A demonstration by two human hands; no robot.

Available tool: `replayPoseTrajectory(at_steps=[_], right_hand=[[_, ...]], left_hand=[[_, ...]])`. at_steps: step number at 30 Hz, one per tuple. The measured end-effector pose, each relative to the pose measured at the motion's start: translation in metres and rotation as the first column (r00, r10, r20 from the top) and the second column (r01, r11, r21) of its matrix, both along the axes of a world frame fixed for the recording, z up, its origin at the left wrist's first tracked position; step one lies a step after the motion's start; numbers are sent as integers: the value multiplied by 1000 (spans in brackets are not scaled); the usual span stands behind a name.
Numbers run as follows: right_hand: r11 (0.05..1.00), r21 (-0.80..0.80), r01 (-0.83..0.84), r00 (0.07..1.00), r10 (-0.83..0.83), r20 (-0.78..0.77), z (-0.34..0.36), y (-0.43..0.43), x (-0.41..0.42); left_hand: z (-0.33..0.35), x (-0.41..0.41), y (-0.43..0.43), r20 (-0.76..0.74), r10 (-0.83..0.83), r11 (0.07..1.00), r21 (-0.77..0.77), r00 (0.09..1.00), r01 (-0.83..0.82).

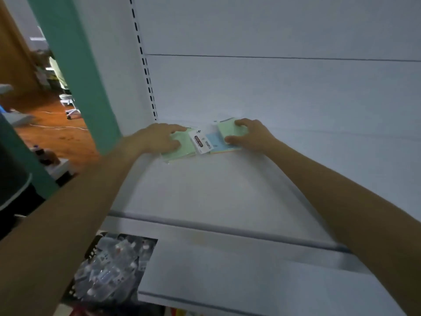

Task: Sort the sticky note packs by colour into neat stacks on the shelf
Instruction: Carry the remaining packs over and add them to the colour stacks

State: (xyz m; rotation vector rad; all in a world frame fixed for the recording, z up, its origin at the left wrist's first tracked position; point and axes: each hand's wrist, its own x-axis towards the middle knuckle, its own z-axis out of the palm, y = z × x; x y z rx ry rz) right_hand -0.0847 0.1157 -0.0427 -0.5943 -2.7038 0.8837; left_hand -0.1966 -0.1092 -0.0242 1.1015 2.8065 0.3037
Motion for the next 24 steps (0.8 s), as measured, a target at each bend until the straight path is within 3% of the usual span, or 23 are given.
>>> replayPoseTrajectory(at_steps=[10,14,19,21,24], right_hand=[[992,69,105,978,-91,-188,4,-13,32],[986,118,118,987,-104,-125,7,-21,48],[972,196,133,991,-134,-6,12,-18,62],[963,245,114,992,-122,18,18,-14,69],[974,218,52,995,-69,68,27,-6,84]], left_hand=[[11,-14,-12,85,-170,983,80,982,164],[22,-10,-13,54,-239,966,114,970,232],[31,0,-14,41,-291,956,46,956,289],[34,1,-16,49,-311,946,109,949,304],[39,4,-15,52,-259,918,325,964,229]])
